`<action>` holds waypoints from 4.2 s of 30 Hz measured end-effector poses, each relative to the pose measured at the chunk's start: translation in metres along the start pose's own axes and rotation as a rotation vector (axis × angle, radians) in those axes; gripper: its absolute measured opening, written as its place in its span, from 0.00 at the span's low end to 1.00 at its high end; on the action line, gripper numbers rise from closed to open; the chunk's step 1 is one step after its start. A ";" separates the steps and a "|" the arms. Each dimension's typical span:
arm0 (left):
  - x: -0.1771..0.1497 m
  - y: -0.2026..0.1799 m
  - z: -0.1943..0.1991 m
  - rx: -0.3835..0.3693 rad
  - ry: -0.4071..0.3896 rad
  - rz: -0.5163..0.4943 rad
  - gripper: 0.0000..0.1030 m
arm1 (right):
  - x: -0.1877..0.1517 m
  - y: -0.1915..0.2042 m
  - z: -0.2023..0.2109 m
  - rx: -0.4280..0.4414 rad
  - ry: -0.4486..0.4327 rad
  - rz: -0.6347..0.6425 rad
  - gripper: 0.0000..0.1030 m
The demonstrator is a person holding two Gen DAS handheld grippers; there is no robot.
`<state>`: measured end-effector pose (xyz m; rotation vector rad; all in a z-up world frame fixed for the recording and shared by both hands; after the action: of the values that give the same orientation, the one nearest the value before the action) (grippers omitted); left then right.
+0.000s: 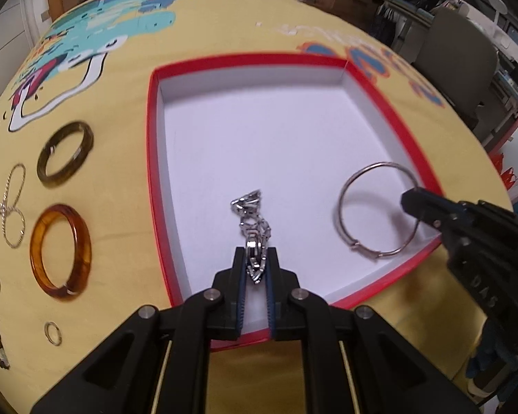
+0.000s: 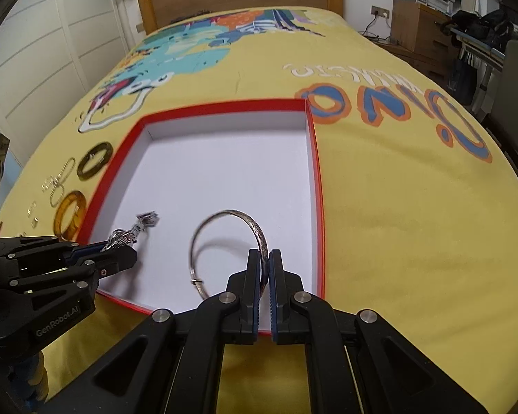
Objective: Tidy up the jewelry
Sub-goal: 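Carry the watch and bangle into the red box and open both tools, then withdraw both tools from the box back toward the jewelry, then grasp the beaded bracelet with the left tool while the right tool grasps a silver ring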
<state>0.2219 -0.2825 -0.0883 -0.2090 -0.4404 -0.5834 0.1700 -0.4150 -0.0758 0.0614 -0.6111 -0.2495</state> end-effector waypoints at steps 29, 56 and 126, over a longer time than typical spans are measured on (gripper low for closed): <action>-0.008 0.011 0.104 0.058 -0.149 0.033 0.30 | -0.003 0.012 0.090 -0.027 -0.135 0.002 0.41; -0.194 0.171 0.286 0.376 -0.311 0.300 0.42 | -0.036 0.106 0.211 0.211 -0.308 0.041 0.59; -0.170 0.292 0.109 0.178 -0.122 0.331 0.44 | -0.051 0.272 -0.030 0.289 0.137 0.250 0.43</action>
<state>0.2251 0.0722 -0.0887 -0.1434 -0.5596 -0.2059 0.2053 -0.1394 -0.0931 0.2766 -0.5092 0.0859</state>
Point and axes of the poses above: each gripper's, at about its wrist camera, not at the fingertips, and z roughly against the way its jaws point, y to its left, x to its top, the point moved 2 cm from there along -z, roughly the way its jaws point, and after that the axes turned 5 degrees about -z, right-handed, at the moved point
